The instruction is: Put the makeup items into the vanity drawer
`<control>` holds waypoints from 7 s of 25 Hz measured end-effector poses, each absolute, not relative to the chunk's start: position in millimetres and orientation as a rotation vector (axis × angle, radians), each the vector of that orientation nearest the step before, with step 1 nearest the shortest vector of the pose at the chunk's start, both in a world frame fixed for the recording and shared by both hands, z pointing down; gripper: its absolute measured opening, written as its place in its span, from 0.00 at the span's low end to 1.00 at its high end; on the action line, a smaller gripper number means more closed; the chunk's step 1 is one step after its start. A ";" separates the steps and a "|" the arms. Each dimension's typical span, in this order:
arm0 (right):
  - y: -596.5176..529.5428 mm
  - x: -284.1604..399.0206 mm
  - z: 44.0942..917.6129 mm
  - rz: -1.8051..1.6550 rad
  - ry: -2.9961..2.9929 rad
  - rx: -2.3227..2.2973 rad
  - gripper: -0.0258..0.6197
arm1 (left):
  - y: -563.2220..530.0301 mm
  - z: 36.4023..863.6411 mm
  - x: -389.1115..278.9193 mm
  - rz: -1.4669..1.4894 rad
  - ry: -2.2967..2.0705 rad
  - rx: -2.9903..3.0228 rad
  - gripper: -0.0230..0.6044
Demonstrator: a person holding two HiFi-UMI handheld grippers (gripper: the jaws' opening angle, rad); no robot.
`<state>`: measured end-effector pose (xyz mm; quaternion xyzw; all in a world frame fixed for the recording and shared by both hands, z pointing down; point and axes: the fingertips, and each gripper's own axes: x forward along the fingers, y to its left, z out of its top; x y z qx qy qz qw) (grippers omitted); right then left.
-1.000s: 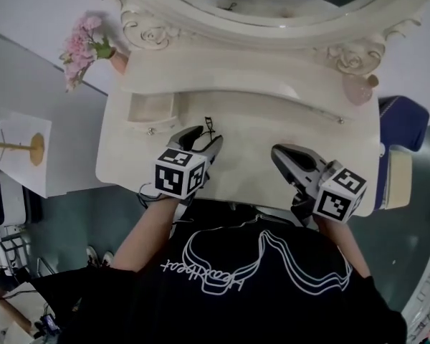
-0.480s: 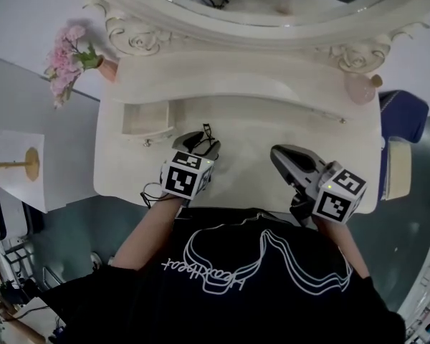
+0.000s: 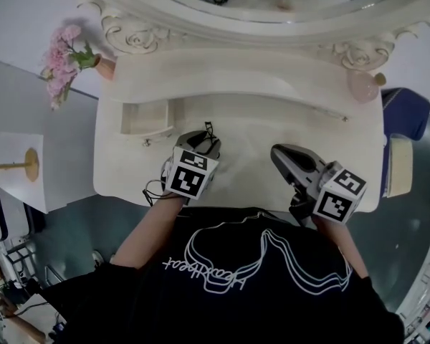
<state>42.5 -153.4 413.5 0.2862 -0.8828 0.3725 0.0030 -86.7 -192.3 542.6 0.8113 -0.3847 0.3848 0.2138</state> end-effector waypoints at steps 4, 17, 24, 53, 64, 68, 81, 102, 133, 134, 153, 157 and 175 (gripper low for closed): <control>-151.5 44.4 417.7 1.188 -2.765 0.896 0.04 | -192.1 542.5 -85.7 1.067 -1.072 2.242 0.25; -134.4 62.2 413.2 1.194 -2.785 0.897 0.04 | -182.3 534.0 -71.7 1.115 -1.084 2.276 0.22; -121.1 71.2 405.3 1.176 -2.807 0.875 0.04 | -171.1 517.4 -69.7 1.063 -1.148 2.273 0.22; -116.5 7.9 362.7 1.124 -2.869 0.843 0.04 | -204.9 402.8 -162.7 0.918 -1.381 2.389 0.22; -126.0 -34.6 372.4 1.186 -2.792 0.926 0.04 | -232.3 419.4 -219.7 1.096 -1.224 2.449 0.22; -126.9 -41.7 375.3 1.204 -2.757 0.987 0.04 | -233.1 435.5 -229.3 1.133 -1.087 2.435 0.22; -132.2 -73.5 390.4 1.216 -2.749 1.049 0.04 | -231.6 464.4 -238.9 1.291 -0.772 2.470 0.22; -144.1 -83.1 397.6 1.221 -2.732 1.137 0.04 | -233.0 447.0 -231.4 1.249 -0.710 2.628 0.20; -70.2 98.9 385.3 1.261 -2.678 1.526 0.04 | -133.0 354.5 45.7 0.530 -0.288 2.827 0.35; -66.4 104.5 387.4 1.273 -2.667 1.546 0.04 | -132.3 359.4 53.1 0.541 -0.274 2.816 0.38; -48.0 195.0 406.9 1.349 -2.562 1.760 0.04 | -139.6 485.0 127.9 0.999 -0.159 2.692 0.59; -46.6 204.0 411.1 1.361 -2.548 1.778 0.04 | -143.9 513.4 127.4 1.115 -0.172 2.672 0.56; -46.0 205.6 418.4 1.389 -2.545 1.755 0.04 | -146.3 542.4 127.3 1.290 -0.239 2.683 0.32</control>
